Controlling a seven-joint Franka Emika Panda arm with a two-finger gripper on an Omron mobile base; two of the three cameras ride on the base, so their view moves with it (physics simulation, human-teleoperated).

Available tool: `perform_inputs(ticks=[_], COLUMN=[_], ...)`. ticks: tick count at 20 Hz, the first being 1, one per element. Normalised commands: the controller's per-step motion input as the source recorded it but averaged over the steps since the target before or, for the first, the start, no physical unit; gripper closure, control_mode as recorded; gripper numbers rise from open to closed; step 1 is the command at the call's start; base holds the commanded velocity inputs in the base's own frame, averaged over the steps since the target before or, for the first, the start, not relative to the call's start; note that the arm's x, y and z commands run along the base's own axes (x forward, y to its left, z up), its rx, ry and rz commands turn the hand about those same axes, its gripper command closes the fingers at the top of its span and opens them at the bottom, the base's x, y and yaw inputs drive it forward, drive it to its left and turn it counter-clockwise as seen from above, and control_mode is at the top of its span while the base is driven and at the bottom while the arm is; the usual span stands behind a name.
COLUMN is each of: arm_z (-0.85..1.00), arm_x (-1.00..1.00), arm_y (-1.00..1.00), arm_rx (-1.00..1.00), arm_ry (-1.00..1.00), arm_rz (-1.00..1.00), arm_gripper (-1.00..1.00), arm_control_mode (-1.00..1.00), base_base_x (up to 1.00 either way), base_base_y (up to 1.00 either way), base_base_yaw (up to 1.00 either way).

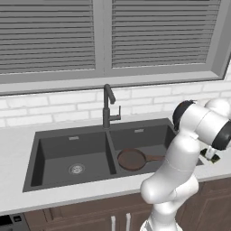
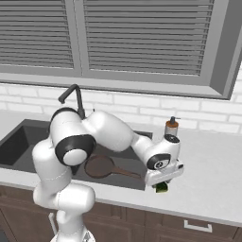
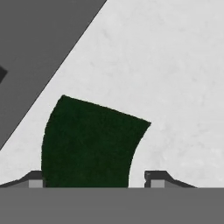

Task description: Pick the pan and sponge and place them into the sink. Then turn on the water.

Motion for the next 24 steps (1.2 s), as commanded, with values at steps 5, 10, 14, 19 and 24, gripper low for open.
perform_inputs(ticks=[5,10,14,19,24], arm_z=[-0.70,-0.09,0.41,0.36,0.13], arm_x=[-0.05,-0.23,-0.17,-0.06,-0.01], arm_y=[0.14,0.33,0.88,1.00,1.00], arm_rx=[0.06,0.05,0.00,-0.11,-0.13], arm_ry=[-0.02,-0.02,0.00,0.00,0.00], arm_rz=[0.00,0.00,0.00,0.00,0.00], arm_gripper=[1.00,1.00,1.00,1.00,1.00], arm_control_mode=[-1.00,-1.00,-1.00,-1.00,-1.00], base_base_x=[0.00,0.00,0.00,0.00,0.00], base_base_y=[0.00,0.00,0.00,0.00,0.00], base_base_yaw=[0.00,0.00,0.00,0.00,0.00])
